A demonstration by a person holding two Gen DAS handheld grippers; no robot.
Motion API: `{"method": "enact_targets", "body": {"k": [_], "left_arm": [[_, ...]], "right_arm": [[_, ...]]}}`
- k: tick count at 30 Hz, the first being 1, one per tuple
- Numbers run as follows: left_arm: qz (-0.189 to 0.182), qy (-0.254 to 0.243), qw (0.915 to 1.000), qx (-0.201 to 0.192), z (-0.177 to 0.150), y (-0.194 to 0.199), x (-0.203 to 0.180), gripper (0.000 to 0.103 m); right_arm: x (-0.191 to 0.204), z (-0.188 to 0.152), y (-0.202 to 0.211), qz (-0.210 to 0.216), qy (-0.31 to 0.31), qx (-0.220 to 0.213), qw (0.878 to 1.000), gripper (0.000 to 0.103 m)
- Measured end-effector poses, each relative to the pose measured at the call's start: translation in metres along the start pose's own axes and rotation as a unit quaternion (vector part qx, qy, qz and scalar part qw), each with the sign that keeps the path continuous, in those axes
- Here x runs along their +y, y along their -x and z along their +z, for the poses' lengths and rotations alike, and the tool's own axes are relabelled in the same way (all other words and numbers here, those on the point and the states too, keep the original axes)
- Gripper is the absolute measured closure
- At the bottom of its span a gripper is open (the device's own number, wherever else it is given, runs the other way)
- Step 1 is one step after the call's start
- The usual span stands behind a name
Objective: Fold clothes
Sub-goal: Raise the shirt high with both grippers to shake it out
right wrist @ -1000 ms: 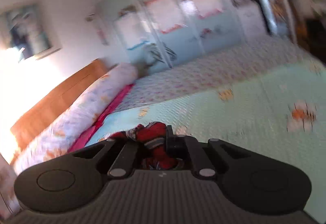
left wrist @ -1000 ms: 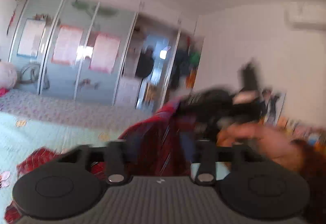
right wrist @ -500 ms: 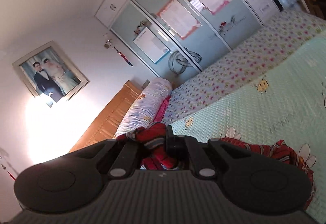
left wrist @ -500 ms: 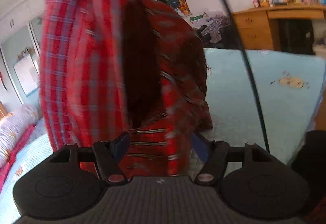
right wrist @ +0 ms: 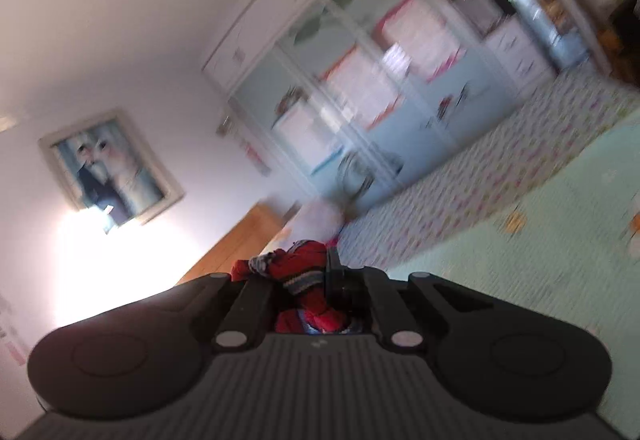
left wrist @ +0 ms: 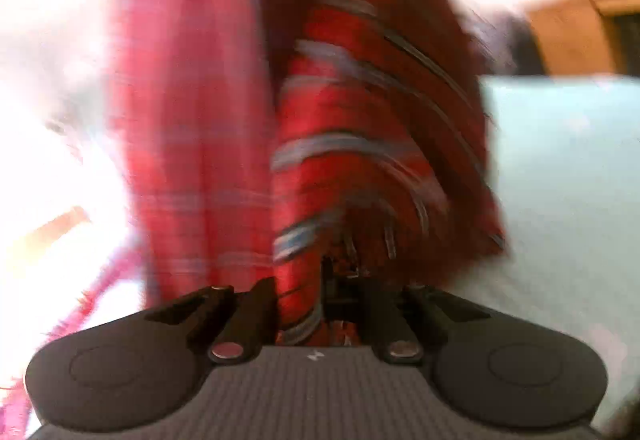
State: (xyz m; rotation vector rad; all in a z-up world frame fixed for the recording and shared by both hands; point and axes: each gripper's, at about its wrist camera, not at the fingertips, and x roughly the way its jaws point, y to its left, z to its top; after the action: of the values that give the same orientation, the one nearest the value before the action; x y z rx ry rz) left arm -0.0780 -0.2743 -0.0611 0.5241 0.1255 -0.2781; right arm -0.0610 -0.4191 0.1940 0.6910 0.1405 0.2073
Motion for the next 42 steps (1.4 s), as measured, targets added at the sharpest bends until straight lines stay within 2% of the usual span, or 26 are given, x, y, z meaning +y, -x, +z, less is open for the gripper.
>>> {"method": "enact_targets", "body": {"k": [4,7,10,12,15,19,23,25,26,30,32,36,42], "left_arm": [[0.080,0.035,0.9932,-0.078,0.040,0.043,0.058,0.102],[0.146,0.064,0.9800,-0.119,0.078,0.063,0.107,0.102],[0.202,0.106,0.9609,-0.156,0.127,0.077,0.166,0.102],[0.235,0.112,0.9469,-0.189,0.161,0.087,0.197,0.102],[0.262,0.094,0.9316,-0.234,0.218,0.097,0.226,0.102],[0.277,0.079,0.9182,-0.272,0.294,0.103,0.254,0.102],[0.279,0.075,0.9161,-0.278,0.360,0.107,0.269,0.102],[0.292,0.069,0.9122,-0.279,0.387,0.111,0.271,0.102],[0.299,0.068,0.9096,-0.281,0.394,0.126,0.271,0.102],[0.313,0.059,0.9071,-0.275,0.418,0.135,0.285,0.102],[0.309,0.046,0.9129,-0.262,0.419,0.135,0.289,0.102],[0.320,0.015,0.9184,-0.232,0.408,0.113,0.286,0.102],[0.297,-0.008,0.9389,-0.173,0.375,0.036,0.281,0.102]], "right_arm": [[-0.020,0.017,0.019,-0.036,0.006,-0.062,0.997,0.098],[-0.026,0.028,0.037,-0.043,0.004,-0.093,0.995,0.098],[-0.013,0.037,0.063,-0.019,0.025,-0.137,0.990,0.098],[0.005,0.048,0.081,0.005,0.044,-0.166,0.985,0.098],[0.036,0.070,0.105,0.043,0.068,-0.203,0.976,0.098],[0.074,0.114,0.125,0.070,0.081,-0.235,0.966,0.098],[0.109,0.152,0.146,0.082,0.098,-0.274,0.953,0.098],[0.127,0.166,0.151,0.083,0.115,-0.286,0.948,0.098],[0.130,0.173,0.152,0.083,0.115,-0.289,0.947,0.098],[0.130,0.196,0.145,0.062,0.119,-0.284,0.949,0.098],[0.121,0.202,0.136,0.045,0.114,-0.272,0.954,0.098],[0.090,0.198,0.100,0.005,0.105,-0.239,0.965,0.098],[0.025,0.177,0.009,-0.053,0.083,-0.180,0.979,0.097]]}}
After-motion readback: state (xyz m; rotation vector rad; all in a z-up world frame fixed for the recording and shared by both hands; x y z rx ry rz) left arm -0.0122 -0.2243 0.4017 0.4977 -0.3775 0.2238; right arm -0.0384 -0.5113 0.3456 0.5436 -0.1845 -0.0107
